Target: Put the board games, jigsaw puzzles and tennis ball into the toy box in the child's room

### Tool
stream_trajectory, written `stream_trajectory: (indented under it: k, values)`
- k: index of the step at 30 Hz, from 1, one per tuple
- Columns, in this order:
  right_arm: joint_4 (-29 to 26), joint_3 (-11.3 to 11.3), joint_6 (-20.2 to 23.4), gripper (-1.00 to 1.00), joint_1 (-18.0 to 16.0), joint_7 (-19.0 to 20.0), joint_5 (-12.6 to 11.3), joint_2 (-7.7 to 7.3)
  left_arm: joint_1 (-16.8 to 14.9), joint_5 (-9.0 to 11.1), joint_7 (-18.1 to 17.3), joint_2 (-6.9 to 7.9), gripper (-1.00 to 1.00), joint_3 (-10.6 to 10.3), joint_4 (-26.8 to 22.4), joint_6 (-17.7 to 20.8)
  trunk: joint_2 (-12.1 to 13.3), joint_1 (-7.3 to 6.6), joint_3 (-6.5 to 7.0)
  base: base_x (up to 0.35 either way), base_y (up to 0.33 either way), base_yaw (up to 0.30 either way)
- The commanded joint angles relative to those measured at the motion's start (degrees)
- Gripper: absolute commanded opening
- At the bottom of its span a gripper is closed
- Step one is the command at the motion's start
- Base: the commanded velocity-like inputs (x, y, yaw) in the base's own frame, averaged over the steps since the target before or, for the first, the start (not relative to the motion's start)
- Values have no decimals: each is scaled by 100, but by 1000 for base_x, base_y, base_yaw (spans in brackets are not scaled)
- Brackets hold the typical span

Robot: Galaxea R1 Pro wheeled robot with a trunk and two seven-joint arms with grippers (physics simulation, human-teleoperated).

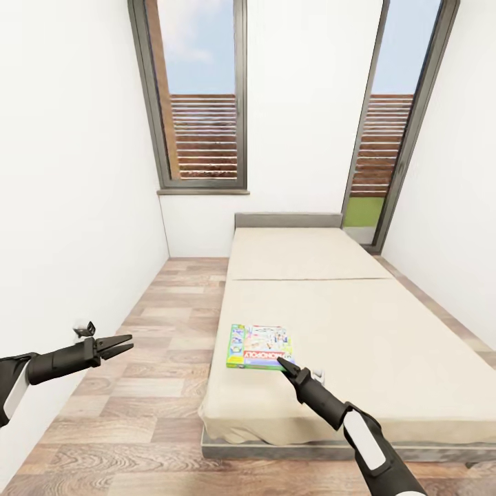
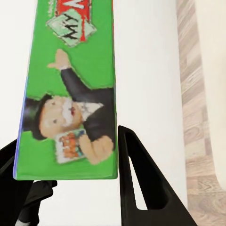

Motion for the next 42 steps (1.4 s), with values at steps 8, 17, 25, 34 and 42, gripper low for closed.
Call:
stream_trajectory:
  k: [8,17,25,34,42]
  values:
    - [-2,-9,34,-100,16,-4,-9,6,-2,10,-18,-6,100,-2,0,61,320,-177,139,0,0,0]
    - [7,-29,6,-100,20,21,-16,21,-2,11,-10,-11,100,-11,0,52,681,-375,300,0,0,0]
    - [9,-11,-7,-100,20,-24,-10,26,-1,11,-9,-9,100,-11,0,52,1002,-550,444,0,0,0]
    - [26,-23,-15,-100,20,-39,-9,43,-2,11,-9,-10,100,-11,0,52,1362,-748,605,0,0,0]
    - [28,-7,-23,-100,20,-41,-1,79,-2,11,-9,-12,100,-12,0,47,1683,-924,749,0,0,0]
